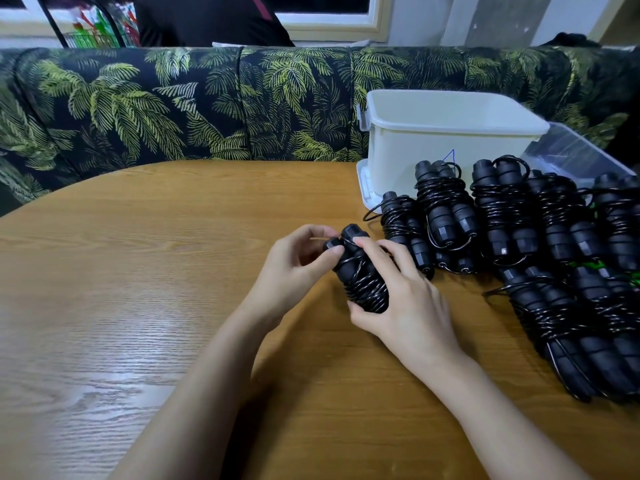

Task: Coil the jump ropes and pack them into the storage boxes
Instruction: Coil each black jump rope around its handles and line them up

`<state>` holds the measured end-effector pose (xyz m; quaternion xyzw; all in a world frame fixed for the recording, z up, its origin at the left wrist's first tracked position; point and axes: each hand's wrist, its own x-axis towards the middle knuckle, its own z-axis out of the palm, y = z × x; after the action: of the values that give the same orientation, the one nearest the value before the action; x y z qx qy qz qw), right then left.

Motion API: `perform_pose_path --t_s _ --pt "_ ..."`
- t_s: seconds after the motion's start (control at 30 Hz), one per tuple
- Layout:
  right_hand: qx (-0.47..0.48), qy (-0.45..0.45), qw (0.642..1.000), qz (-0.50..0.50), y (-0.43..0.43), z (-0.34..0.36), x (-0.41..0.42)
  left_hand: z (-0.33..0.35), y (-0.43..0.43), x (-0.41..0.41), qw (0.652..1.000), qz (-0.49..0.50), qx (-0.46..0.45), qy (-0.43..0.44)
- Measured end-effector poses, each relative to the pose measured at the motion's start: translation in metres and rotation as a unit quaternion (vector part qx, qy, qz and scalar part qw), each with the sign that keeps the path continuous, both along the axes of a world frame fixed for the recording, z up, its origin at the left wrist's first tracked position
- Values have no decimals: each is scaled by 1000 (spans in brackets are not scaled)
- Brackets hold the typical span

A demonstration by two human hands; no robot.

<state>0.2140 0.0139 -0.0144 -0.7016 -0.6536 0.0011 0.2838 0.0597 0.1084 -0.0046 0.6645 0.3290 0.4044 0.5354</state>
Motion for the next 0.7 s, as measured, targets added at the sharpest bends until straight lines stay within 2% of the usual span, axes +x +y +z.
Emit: perform_pose_path --t_s 0.13,0.33,0.53,0.7 --pt "-12 -50 999 13 -2 5 4 -1 -2 3 995 -15 -84 -49" --pt "-1 -57 997 42 -1 7 7 -3 -1 5 987 -22 -132 -94" --pt "71 95 992 51 0 -2 -1 2 0 3 976 -52 -142 -154" --pt "95 199 974 44 3 -5 -11 3 -5 8 982 23 -113 -146"
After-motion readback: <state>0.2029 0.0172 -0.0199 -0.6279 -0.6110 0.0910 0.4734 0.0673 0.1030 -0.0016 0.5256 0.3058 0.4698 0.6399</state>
